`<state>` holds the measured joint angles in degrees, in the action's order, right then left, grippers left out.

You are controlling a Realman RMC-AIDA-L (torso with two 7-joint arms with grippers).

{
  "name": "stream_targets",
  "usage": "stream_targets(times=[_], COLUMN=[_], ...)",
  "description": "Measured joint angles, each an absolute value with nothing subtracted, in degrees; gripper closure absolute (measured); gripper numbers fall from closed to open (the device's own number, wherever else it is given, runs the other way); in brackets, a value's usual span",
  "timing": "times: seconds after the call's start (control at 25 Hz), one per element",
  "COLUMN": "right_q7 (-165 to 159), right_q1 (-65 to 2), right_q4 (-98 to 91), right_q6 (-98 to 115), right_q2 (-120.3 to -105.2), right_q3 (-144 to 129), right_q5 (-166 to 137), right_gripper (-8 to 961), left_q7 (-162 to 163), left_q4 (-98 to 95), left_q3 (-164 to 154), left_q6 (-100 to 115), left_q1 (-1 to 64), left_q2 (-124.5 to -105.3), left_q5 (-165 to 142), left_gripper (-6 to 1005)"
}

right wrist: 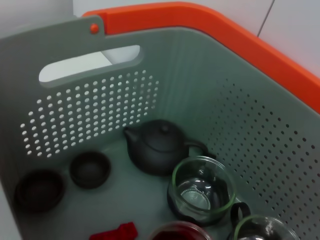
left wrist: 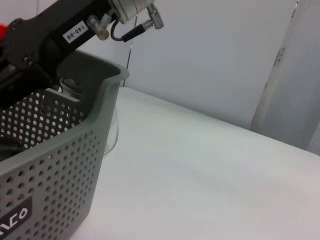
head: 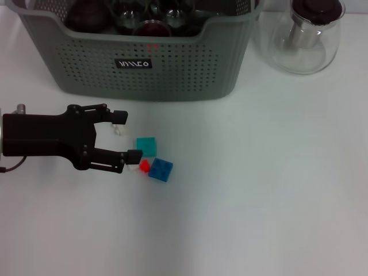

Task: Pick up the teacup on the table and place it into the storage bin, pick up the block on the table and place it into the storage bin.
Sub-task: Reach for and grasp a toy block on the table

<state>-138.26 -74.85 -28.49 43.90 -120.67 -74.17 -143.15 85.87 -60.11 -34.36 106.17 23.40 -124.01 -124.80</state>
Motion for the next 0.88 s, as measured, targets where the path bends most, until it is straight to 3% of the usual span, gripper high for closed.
stream_targets(times=[0.08, 0.28, 0.64, 0.88], right_q7=[-138.09, -137.83, -132.49, -125.53], right_q1=[-74.84, -71.69, -52.66, -42.33], right_q4=[-28.8, -37.13, -71.54, -77.07], right_q6=[43.8, 47.35, 65.99, 83.74], right_q2=[-120.68, -120.54, -119.99, -119.91], right_q3=[-74.35, -74.37, -71.99, -67.84], right_q5=[-143.13, -140.08, -120.29, -106.42], right_gripper=[594, 340, 172, 176], left_q7=[85.87, 85.89, 86.05, 86.58], left_q4=[-60.11, -60.23, -60.84, -64.28], left_q3=[-34.33, -34.05, -33.75, -34.5], left_q6=[106.17, 106.6, 108.13, 109.94], left_q1=[23.39, 23.4, 23.47, 23.96], left_q2=[-124.01, -124.01, -123.57, -123.5], left_q5=[-124.8, -124.8, -124.8, -127.16], left_gripper=[55, 55, 55, 56])
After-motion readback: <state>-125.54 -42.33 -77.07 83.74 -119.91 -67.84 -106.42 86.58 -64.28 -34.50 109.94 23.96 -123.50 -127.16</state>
